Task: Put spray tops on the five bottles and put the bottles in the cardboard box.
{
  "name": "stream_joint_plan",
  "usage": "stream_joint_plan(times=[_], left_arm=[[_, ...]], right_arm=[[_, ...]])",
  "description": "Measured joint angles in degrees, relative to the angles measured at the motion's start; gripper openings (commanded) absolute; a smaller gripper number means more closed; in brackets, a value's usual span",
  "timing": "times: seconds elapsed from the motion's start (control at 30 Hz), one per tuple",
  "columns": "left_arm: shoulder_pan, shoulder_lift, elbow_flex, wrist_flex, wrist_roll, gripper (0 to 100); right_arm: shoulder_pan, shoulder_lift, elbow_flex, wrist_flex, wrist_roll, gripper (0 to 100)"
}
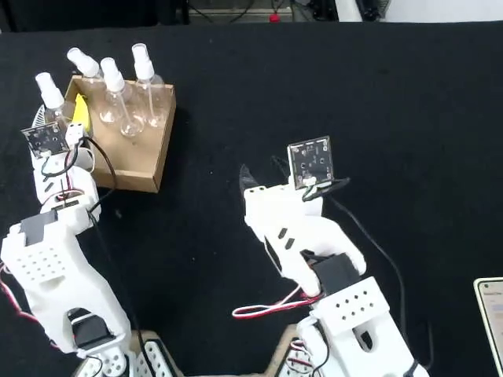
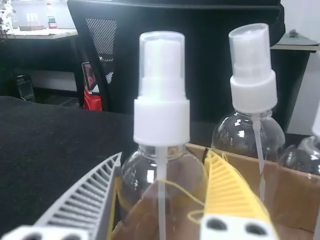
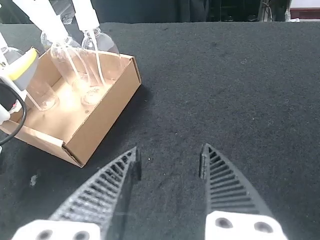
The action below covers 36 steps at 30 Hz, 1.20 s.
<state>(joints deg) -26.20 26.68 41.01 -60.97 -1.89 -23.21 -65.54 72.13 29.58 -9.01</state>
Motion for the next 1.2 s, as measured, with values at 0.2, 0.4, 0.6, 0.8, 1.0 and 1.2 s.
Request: stream_joint_plan(times=[0.2, 0.4, 0.6, 0.8, 1.0, 1.2], left_arm=[[0.00, 0.00, 0.00, 0.00, 0.00, 17], [0.00, 0.00, 0.00, 0.00, 0.00, 28], [-0.53, 0.00, 0.00, 0.18, -0.18, 25], [-0.53, 0.00, 0.00, 0.26, -0.09, 33], [-0.79, 0.09, 1.85, 0.35, -0.18, 35], [-0.79, 0.09, 1.85, 0.35, -0.18, 35]], right_arm=[[0.00, 0.00, 0.00, 0.00, 0.00, 19.1], [0.00, 0.00, 0.00, 0.00, 0.00, 19.1], [0.00, 0.00, 0.00, 0.00, 0.00, 19.1], [0.00, 0.00, 0.00, 0.00, 0.00, 19.1], [0.00, 0.00, 0.00, 0.00, 0.00, 19.1], [0.00, 0.00, 0.00, 0.00, 0.00, 19.1]])
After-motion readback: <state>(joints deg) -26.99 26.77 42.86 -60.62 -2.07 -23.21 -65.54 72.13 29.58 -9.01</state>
